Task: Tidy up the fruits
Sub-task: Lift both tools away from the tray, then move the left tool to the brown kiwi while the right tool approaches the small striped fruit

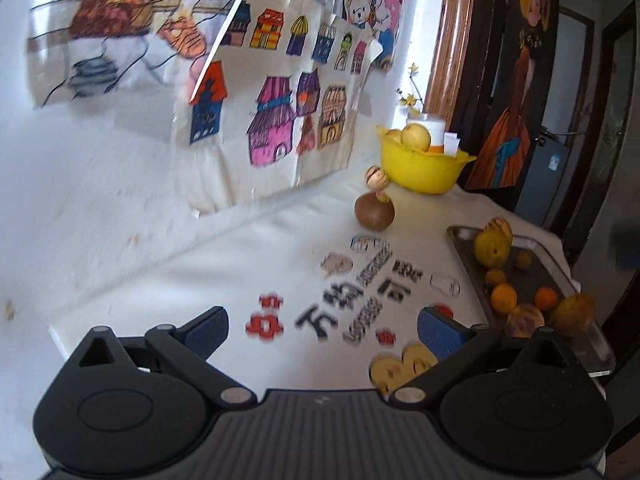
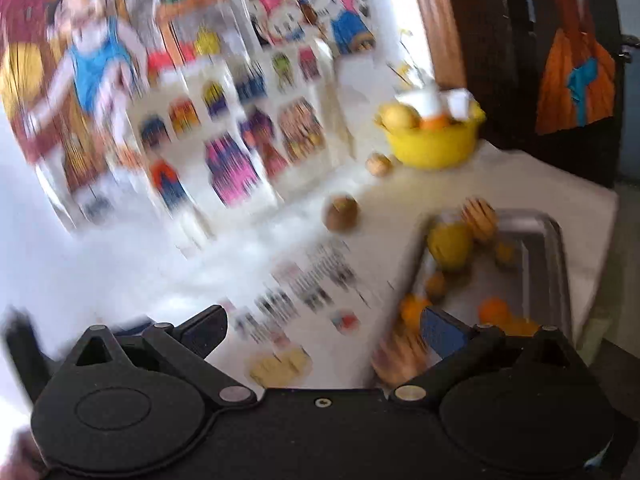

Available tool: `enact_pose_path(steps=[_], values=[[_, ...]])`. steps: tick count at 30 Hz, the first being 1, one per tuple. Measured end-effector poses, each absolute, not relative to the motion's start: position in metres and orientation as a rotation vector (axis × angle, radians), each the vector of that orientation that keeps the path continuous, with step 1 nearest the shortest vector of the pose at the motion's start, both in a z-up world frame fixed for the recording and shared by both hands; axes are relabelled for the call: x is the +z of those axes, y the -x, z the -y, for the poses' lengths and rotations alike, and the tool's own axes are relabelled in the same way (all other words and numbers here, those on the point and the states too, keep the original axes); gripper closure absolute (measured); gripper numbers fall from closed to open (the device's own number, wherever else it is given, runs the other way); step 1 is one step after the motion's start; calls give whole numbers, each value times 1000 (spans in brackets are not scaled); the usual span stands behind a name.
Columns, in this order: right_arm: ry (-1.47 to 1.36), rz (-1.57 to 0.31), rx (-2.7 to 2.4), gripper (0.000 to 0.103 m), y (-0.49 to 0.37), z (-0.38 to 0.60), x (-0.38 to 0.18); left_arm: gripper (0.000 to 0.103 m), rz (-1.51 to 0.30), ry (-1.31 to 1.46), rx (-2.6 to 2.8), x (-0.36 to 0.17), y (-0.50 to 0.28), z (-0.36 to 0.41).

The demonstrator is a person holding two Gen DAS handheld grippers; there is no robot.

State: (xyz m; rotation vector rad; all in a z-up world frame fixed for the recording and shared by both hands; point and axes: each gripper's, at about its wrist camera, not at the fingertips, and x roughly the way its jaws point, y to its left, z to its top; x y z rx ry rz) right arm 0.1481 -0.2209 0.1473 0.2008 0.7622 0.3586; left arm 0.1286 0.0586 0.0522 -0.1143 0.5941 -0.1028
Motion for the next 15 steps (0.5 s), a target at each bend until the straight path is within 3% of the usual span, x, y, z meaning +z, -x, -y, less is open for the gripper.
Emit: enact_pose_path(steps=[7, 15], values=[[-352, -874, 333, 0, -233, 199, 221, 0, -654, 123, -169, 64, -185, -77], [-235, -933, 277, 1, -338, 142, 198, 0, -611, 122, -259, 58, -264, -67]])
